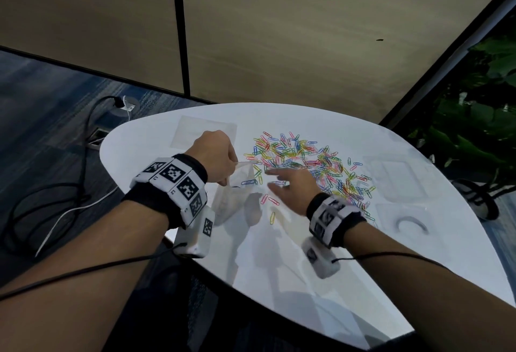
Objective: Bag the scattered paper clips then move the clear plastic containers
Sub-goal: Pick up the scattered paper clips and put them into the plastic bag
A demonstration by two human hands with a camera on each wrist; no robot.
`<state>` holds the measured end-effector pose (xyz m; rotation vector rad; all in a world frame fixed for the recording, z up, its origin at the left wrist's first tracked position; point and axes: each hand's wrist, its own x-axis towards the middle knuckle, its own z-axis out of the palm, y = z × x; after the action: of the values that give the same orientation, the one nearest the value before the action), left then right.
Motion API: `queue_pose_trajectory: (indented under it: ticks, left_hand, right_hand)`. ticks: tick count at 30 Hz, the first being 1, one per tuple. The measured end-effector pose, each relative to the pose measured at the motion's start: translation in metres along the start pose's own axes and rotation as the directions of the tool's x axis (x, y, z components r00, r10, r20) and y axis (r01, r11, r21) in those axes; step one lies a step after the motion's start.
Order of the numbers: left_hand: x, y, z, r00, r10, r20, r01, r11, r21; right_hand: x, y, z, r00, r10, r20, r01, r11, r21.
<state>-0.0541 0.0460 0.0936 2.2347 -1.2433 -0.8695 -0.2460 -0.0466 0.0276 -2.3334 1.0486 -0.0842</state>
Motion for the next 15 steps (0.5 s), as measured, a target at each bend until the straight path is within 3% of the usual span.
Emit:
queue_pose_trajectory:
  ticks: [2,4,5,9,12,15]
  left_hand:
    - [0.0,-0.001,0.0,1.0,0.004,0.002,-0.004,1.0,0.003]
    - [0.0,-0.001,0.0,1.0,0.01,0.002,-0.01,1.0,0.003]
    - [0.0,-0.001,0.001,1.0,0.013,0.002,-0.013,1.0,0.006]
    - [0.002,-0.002,0.001,1.0,0.008,0.0,-0.008,1.0,0.013]
    - [0.004,-0.003,0.002,1.0,0.008,0.007,-0.008,1.0,0.016]
    - [0.005,-0.003,0.004,1.0,0.013,0.019,-0.013,1.0,0.011]
  right_hand:
    - [-0.009,0.021,0.025,0.949,-0.137,0.283,0.239,0.898,-0.369]
    - [-0.018,0.038,0.053,0.861,-0.252,0.441,0.468,0.732,-0.496]
    - [-0.022,0.047,0.063,0.845,-0.258,0.468,0.502,0.685,-0.529]
    - [-0.024,0.075,0.062,0.915,-0.222,0.337,0.393,0.683,-0.616]
    - [-0.01,0.089,0.046,0.96,-0.062,0.275,0.238,0.699,-0.674]
    - [0.001,0.098,0.035,0.971,0.051,0.235,0.111,0.77,-0.628]
